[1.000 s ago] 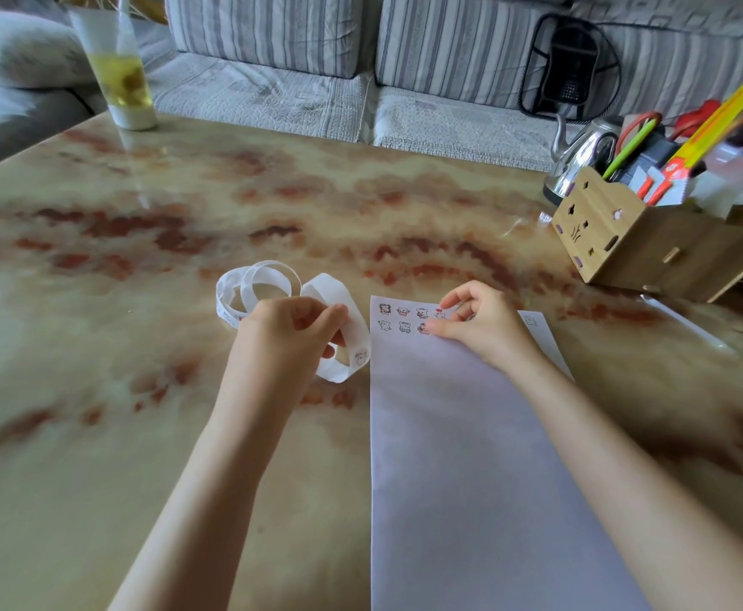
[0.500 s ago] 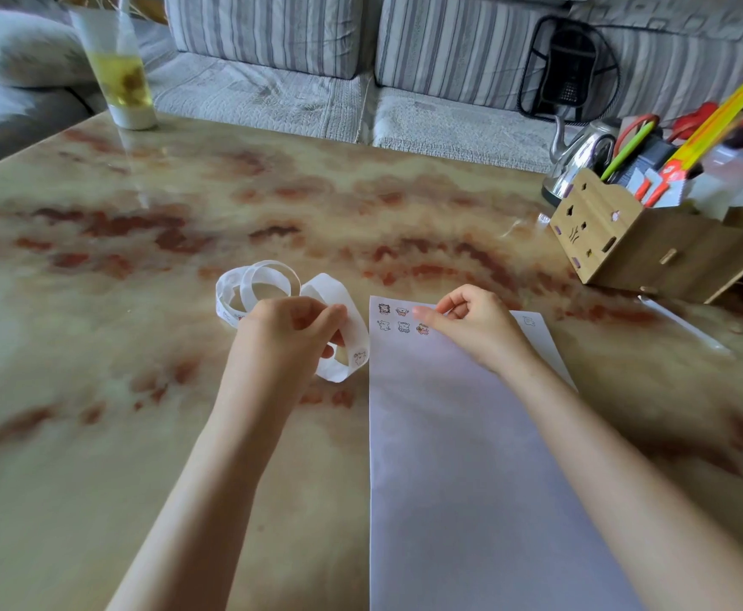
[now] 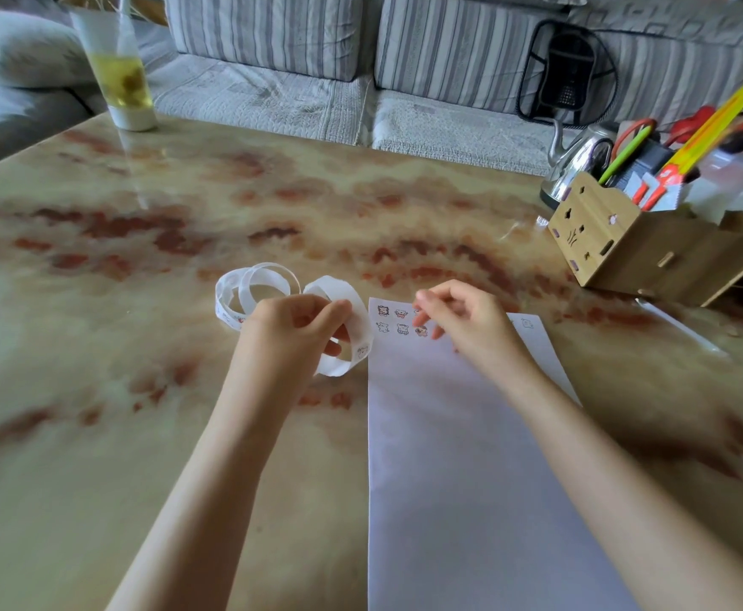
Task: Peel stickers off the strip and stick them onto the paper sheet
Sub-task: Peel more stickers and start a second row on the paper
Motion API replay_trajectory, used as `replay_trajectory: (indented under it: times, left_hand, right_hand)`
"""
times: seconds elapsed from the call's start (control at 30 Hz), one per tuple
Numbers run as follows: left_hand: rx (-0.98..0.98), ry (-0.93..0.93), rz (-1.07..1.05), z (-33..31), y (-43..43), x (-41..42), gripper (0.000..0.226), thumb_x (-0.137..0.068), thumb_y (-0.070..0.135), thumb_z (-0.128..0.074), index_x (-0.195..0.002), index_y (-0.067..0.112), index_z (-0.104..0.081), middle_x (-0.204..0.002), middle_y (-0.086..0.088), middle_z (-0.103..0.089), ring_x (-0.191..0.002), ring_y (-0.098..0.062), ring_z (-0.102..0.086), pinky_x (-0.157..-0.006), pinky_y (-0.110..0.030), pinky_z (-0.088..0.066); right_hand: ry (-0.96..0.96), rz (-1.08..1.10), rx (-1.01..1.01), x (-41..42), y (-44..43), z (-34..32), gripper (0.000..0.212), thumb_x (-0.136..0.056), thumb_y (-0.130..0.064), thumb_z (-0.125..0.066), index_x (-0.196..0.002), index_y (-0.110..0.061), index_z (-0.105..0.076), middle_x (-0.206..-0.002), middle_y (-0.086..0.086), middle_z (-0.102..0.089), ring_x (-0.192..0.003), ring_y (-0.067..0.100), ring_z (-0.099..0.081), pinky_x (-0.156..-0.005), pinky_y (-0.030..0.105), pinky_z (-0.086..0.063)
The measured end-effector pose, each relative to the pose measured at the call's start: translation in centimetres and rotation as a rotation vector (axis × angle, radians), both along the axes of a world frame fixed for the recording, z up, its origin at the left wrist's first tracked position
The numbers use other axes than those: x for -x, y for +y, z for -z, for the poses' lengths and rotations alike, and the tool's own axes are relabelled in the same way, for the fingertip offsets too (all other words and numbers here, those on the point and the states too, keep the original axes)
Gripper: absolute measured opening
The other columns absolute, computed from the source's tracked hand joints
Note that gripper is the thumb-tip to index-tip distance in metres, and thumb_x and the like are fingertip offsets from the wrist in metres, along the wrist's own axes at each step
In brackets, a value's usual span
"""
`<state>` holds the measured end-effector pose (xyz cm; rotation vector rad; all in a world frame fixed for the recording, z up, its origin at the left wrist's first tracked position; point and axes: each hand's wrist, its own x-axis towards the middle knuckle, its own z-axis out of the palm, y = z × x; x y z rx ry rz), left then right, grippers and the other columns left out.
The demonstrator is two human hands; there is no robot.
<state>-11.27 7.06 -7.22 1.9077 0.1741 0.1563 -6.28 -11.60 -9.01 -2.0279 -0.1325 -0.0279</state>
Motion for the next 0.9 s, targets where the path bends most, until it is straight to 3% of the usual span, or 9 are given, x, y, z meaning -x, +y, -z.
replay_trajectory:
  times: [0.1,0.17,0.27,0.4,0.5,0.67,0.9]
  left_hand:
    - [0.018,-0.020,-0.021,0.1,0.0,-0.1,0.025,-0.090,0.024,-0.058,-0.072,0.013,-0.071,-0.068,0.002,-0.070,-0.059,-0.003,-0.060,-0.064,-0.027,-0.047]
    - [0.024,-0.034,-0.032,0.2,0.2,-0.2,0.026,-0.090,0.024,-0.057,-0.071,0.015,-0.071,-0.064,0.004,-0.069,-0.058,-0.003,-0.060,-0.063,-0.026,-0.048]
    - [0.051,-0.047,-0.036,0.3,0.3,-0.4,0.028,-0.092,0.022,-0.056,-0.067,0.016,-0.068,-0.053,0.010,-0.064,-0.049,0.002,-0.057,-0.052,-0.016,-0.044]
    - [0.146,-0.007,-0.010,0.2,0.2,-0.5,0.034,-0.095,0.031,-0.050,-0.071,0.014,-0.067,-0.066,0.003,-0.068,-0.048,0.000,-0.058,-0.044,-0.010,-0.040]
    - [0.144,0.026,0.033,0.1,0.2,-0.4,0.033,-0.092,0.037,-0.053,-0.071,0.017,-0.069,-0.062,0.008,-0.069,-0.051,0.001,-0.059,-0.046,-0.010,-0.042]
    - [0.097,0.048,0.095,0.4,0.3,-0.2,0.016,-0.086,0.030,-0.063,-0.076,0.021,-0.071,-0.061,0.016,-0.069,-0.055,0.003,-0.061,-0.059,-0.023,-0.046]
    - [0.129,-0.004,0.086,0.4,0.2,-0.2,0.016,-0.087,0.027,-0.063,-0.074,0.023,-0.071,-0.057,0.019,-0.066,-0.053,0.006,-0.058,-0.051,-0.011,-0.044]
  right_hand:
    - [0.004,-0.210,-0.100,2.5,1.8,-1.2,0.012,-0.088,-0.030,-0.063,-0.089,-0.018,-0.066,-0.085,-0.004,-0.072,-0.078,0.008,-0.062,-0.070,0.020,-0.045]
    - [-0.023,-0.260,-0.107,3.5,2.6,-1.4,0.010,-0.083,-0.022,-0.072,-0.091,-0.019,-0.067,-0.083,-0.006,-0.070,-0.080,0.006,-0.062,-0.074,0.024,-0.045]
    - [-0.094,-0.245,-0.119,3.9,3.2,-1.5,0.014,-0.080,-0.013,-0.074,-0.086,-0.022,-0.066,-0.078,-0.010,-0.067,-0.074,0.004,-0.059,-0.068,0.023,-0.042]
    - [-0.125,-0.198,-0.127,3.8,3.3,-1.6,0.017,-0.081,-0.011,-0.073,-0.079,-0.027,-0.067,-0.069,-0.020,-0.063,-0.062,0.003,-0.051,-0.061,0.019,-0.040]
    - [-0.137,-0.171,-0.121,3.7,3.2,-1.5,0.017,-0.081,-0.012,-0.073,-0.080,-0.029,-0.069,-0.066,-0.021,-0.063,-0.059,0.003,-0.049,-0.059,0.023,-0.042]
    - [-0.160,-0.160,-0.126,3.5,3.1,-1.5,0.018,-0.082,-0.010,-0.073,-0.078,-0.027,-0.070,-0.067,-0.019,-0.065,-0.059,0.003,-0.051,-0.056,0.020,-0.043]
    - [-0.185,-0.144,-0.105,3.4,3.3,-1.2,0.015,-0.082,-0.012,-0.072,-0.080,-0.026,-0.070,-0.071,-0.019,-0.067,-0.061,0.003,-0.054,-0.057,0.018,-0.042]
